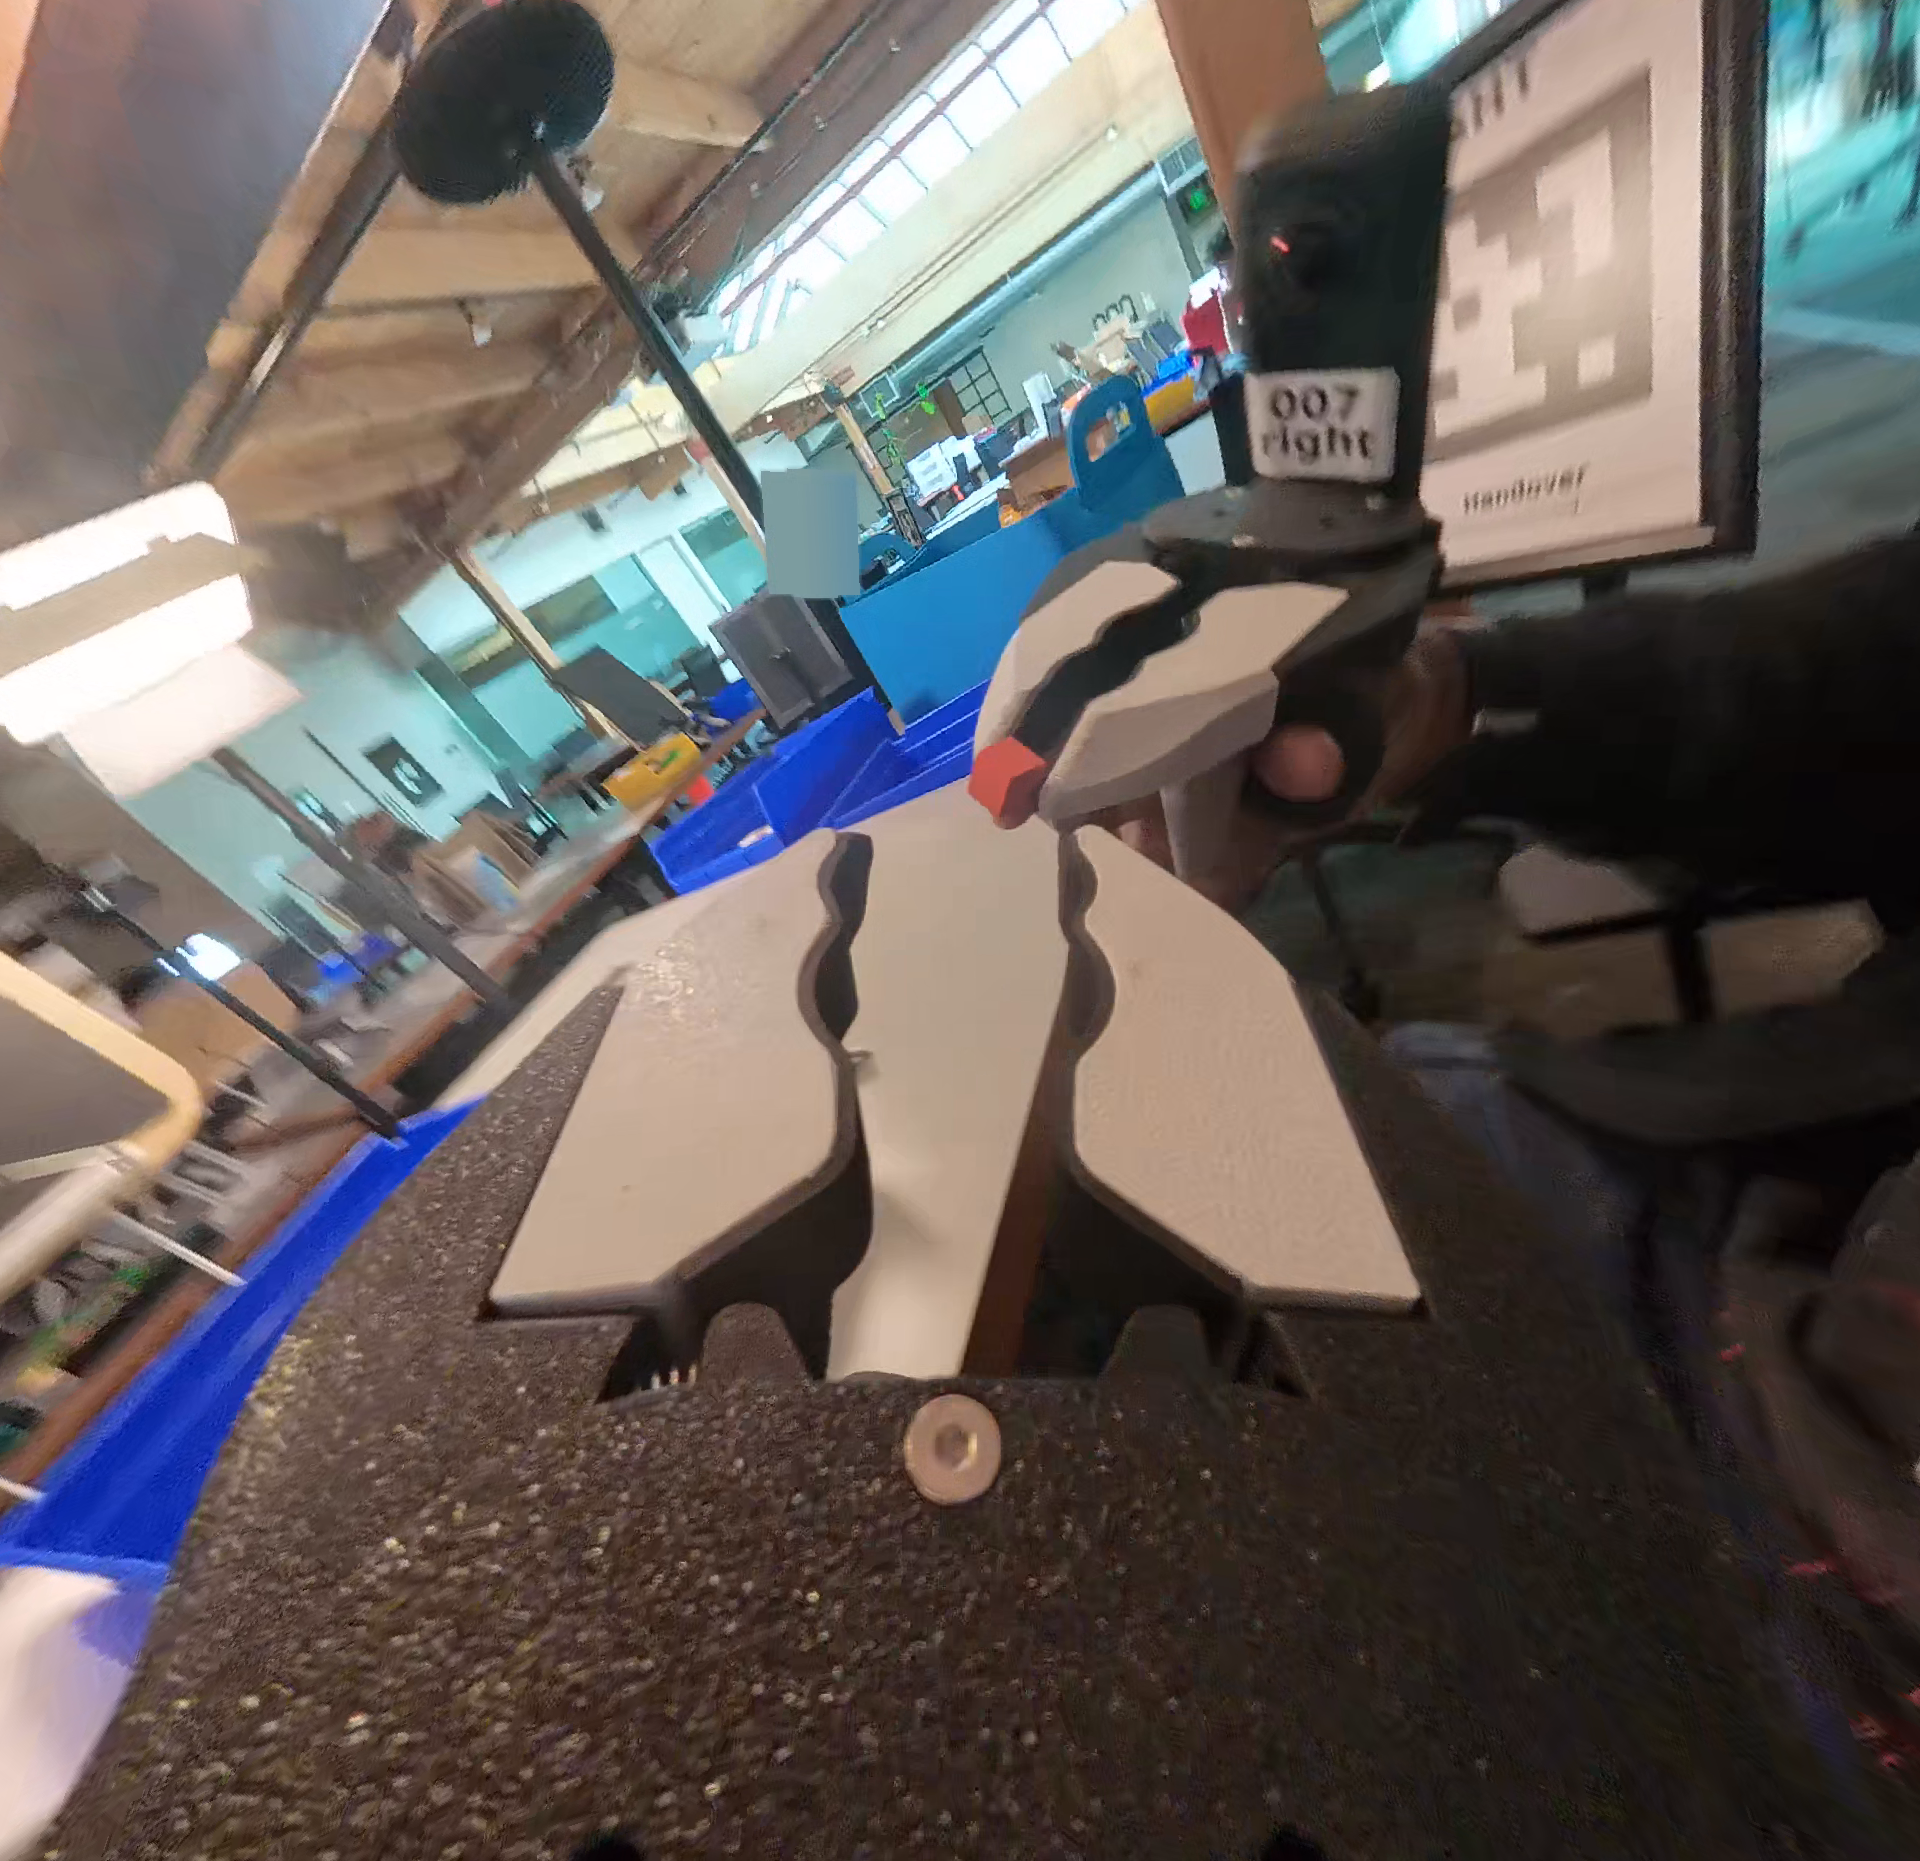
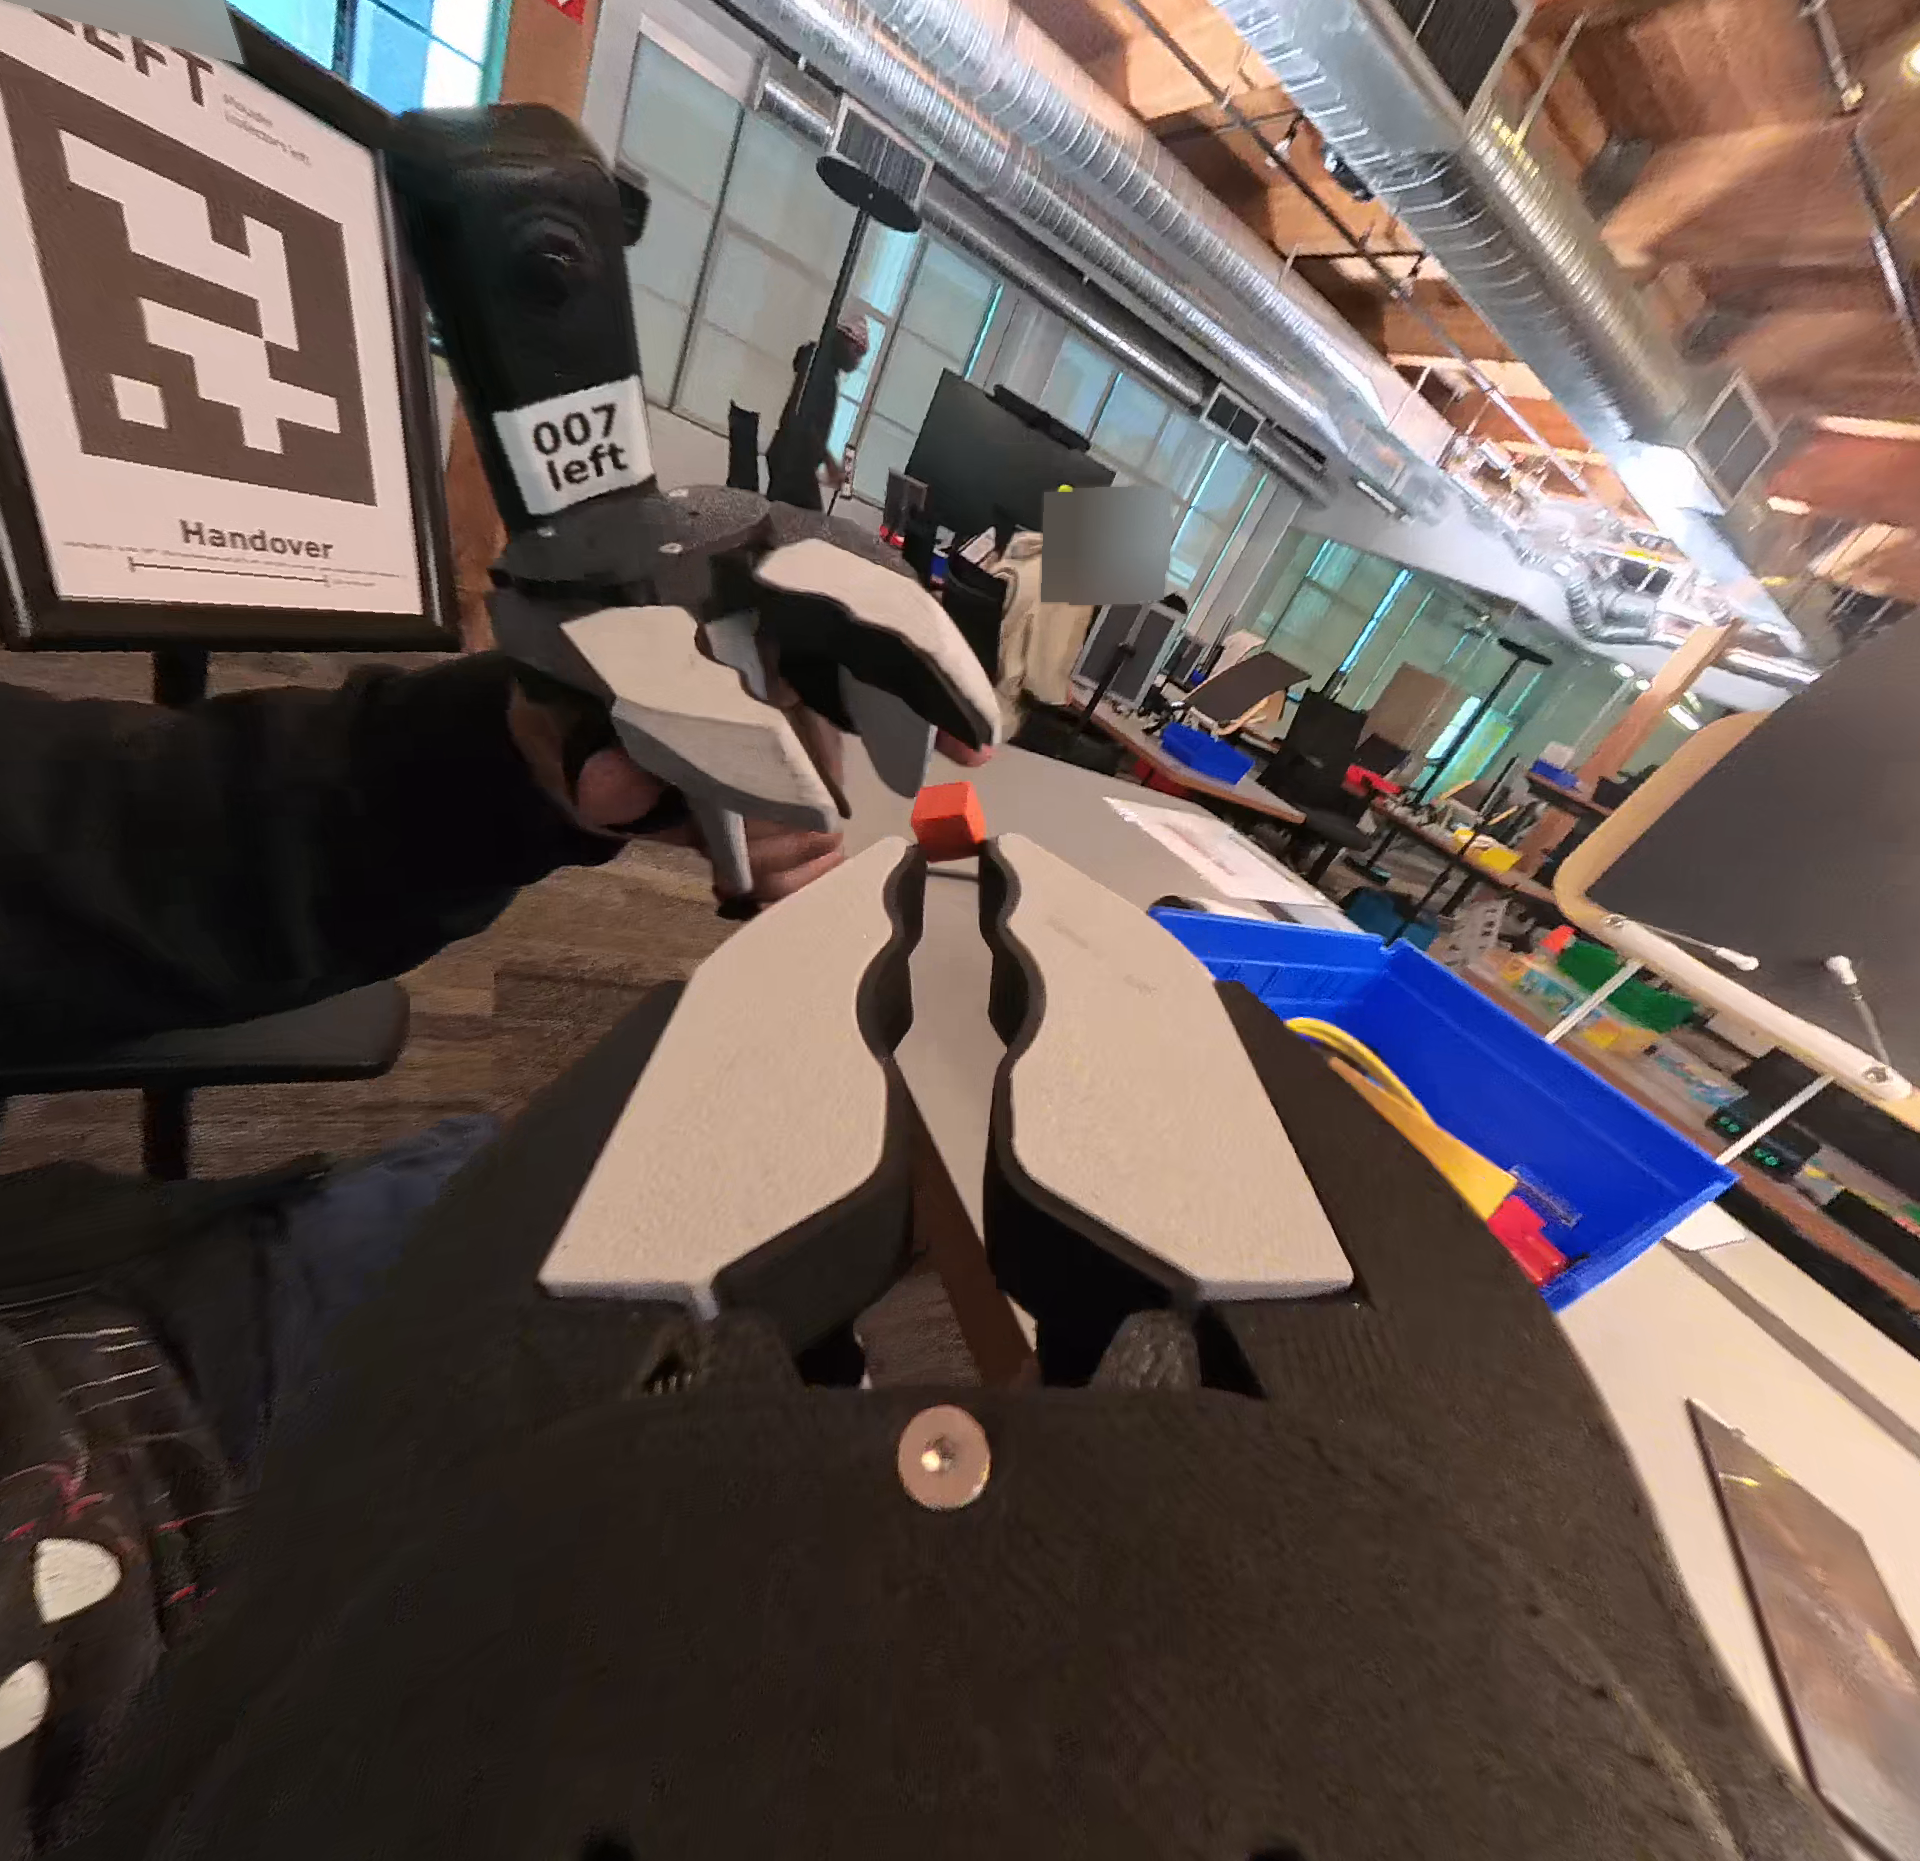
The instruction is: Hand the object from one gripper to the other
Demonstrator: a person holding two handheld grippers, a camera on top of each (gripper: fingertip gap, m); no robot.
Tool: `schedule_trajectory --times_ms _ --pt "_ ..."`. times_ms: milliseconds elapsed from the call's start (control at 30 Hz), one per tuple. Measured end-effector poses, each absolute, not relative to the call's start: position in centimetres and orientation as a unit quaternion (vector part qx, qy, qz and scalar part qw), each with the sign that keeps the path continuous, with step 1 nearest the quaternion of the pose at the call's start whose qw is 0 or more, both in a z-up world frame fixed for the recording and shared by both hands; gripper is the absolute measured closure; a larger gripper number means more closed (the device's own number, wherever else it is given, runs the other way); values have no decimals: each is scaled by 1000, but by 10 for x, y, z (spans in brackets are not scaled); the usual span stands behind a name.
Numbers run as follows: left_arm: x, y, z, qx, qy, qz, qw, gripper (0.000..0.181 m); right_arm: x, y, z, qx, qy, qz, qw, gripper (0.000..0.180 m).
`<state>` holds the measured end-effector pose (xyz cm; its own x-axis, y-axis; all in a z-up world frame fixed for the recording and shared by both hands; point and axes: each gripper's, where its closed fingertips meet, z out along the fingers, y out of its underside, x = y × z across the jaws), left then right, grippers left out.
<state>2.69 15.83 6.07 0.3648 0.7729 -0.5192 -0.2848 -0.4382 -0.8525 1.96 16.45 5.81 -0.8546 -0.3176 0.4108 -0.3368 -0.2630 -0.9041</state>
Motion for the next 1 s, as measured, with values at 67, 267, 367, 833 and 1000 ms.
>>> schedule_trajectory --times_ms 67,267,367,833,1000 --pt "25 162 55 -679 -159 543 468 149 21 167 55 275 -612 741 5 170" --pt "19 171 51 -684 -229 405 563 148 19 169 51 284 -618 729 68 170" --pt "17 169 54 -668 -292 345 591 146 13 166 51 286 -618 721 130 172" --pt "7 167 46 -649 -432 348 521 152 10 154 49 308 -597 670 316 170" --pt "9 167 46 -642 -437 334 535 155 12 153 50 323 -583 668 331 171"
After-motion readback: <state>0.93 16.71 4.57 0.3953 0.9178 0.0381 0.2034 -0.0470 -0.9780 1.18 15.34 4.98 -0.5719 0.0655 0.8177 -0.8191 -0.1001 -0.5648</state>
